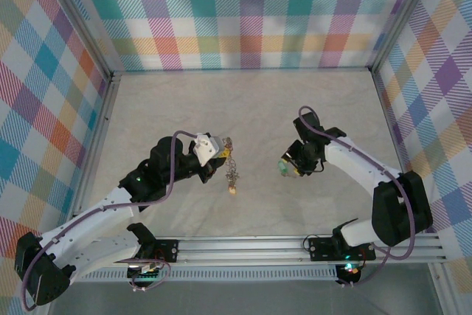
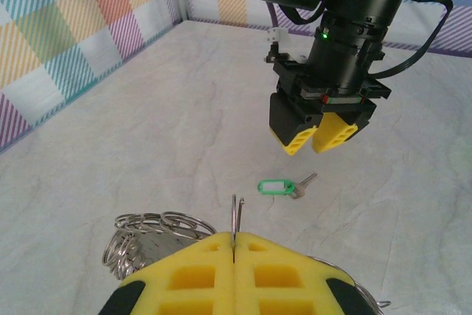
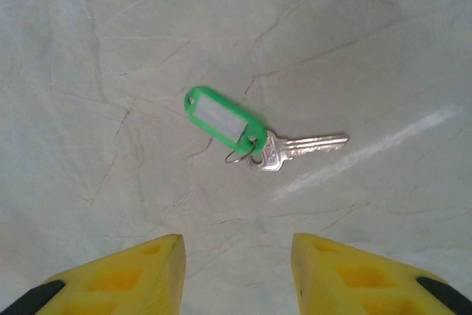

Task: Put the keys on the keyring

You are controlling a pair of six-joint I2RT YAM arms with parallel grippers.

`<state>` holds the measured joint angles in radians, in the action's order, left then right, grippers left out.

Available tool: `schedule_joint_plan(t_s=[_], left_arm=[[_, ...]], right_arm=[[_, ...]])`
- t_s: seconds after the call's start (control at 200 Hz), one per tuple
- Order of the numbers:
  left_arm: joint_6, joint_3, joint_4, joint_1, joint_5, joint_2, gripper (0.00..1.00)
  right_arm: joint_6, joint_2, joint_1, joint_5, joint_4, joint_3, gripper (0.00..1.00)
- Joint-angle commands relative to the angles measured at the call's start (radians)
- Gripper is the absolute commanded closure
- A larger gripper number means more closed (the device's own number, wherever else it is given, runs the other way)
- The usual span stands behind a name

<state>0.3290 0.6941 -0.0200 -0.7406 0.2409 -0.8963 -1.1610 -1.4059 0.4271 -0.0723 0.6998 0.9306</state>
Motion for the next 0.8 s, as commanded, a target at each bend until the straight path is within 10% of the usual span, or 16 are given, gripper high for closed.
schedule_joint_plan(t_s=[0.0, 0.23, 0.795], left_arm=[[-0.020, 0.002, 0.047, 0.011, -0.010, 0.020, 1.00], [-0.028, -0.004, 0.043, 0.011, -0.019, 0.034, 1.00], [-0.046, -0.011, 0.030, 0.011, -0.044, 0.046, 1.00]], right_arm=[[-0.194, -0.031, 0.002, -0.037, 0.012, 0.016, 0.54], [-0.327, -0.176, 0.001, -0.236, -0.061, 0.024, 0.52], [-0.359, -0.314, -0.014, -0.146, -0.052, 0.060, 0.56]])
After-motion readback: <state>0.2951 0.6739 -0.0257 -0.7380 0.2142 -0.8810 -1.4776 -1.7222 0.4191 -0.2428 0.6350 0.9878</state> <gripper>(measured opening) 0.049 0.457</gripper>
